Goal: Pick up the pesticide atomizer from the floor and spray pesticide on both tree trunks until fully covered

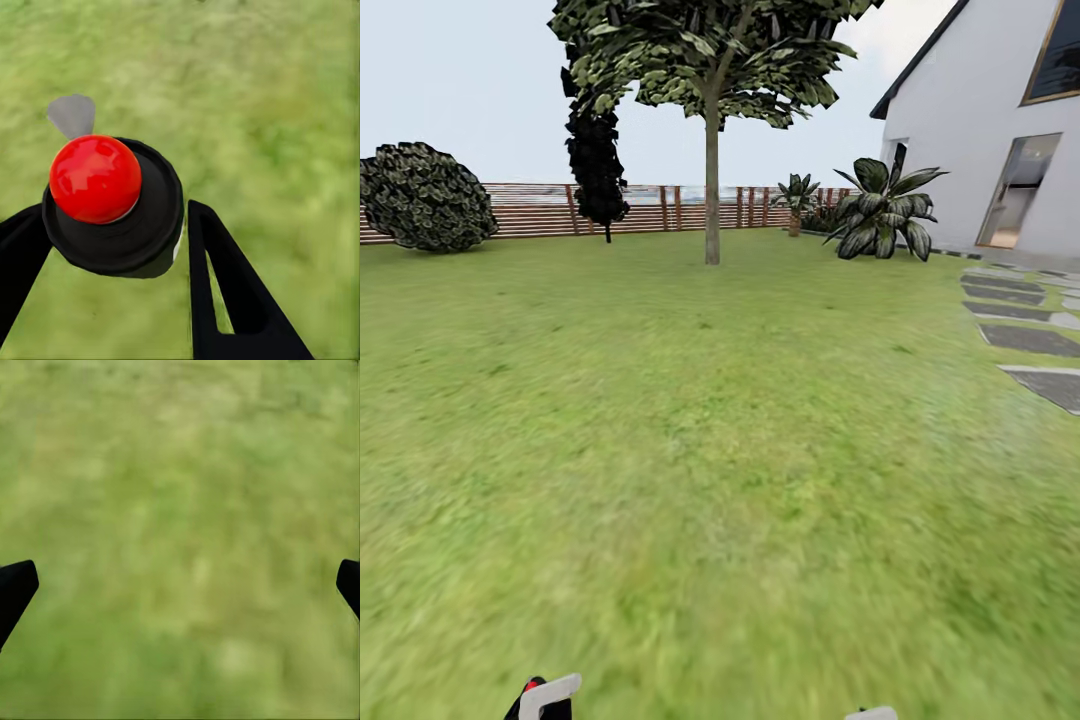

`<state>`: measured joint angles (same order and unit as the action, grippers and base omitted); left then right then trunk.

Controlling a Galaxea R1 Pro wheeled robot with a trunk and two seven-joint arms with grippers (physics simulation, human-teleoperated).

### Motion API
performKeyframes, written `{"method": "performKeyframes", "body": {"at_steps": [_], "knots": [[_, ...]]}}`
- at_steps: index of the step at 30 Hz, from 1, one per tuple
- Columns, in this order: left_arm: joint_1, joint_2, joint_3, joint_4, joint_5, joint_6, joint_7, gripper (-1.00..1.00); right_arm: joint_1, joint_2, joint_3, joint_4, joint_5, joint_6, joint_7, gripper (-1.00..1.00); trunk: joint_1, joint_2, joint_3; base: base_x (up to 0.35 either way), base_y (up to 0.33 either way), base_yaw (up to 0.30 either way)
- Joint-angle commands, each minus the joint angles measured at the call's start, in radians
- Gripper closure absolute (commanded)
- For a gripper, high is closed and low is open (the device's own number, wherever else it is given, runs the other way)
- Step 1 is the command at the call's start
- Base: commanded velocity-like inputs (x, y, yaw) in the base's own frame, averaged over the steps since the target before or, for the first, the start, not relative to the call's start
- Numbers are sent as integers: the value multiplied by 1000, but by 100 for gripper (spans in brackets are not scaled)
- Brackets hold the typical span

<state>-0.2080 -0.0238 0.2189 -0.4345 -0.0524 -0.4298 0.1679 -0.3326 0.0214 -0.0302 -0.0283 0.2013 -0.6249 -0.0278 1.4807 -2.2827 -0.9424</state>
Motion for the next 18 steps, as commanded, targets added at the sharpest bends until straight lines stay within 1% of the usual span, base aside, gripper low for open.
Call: {"method": "performKeyframes", "body": {"at_steps": [1, 18], "knots": [[-1, -1, 3, 0, -6, -3, 2, 100, 0, 0, -4, 1, 7, -2, -3, -100, 0, 0, -1, 339, -7, 0], [-1, -1, 3, 0, -6, -3, 2, 100, 0, 0, -4, 1, 7, -2, -3, -100, 0, 0, -1, 340, -1, 0]]}}
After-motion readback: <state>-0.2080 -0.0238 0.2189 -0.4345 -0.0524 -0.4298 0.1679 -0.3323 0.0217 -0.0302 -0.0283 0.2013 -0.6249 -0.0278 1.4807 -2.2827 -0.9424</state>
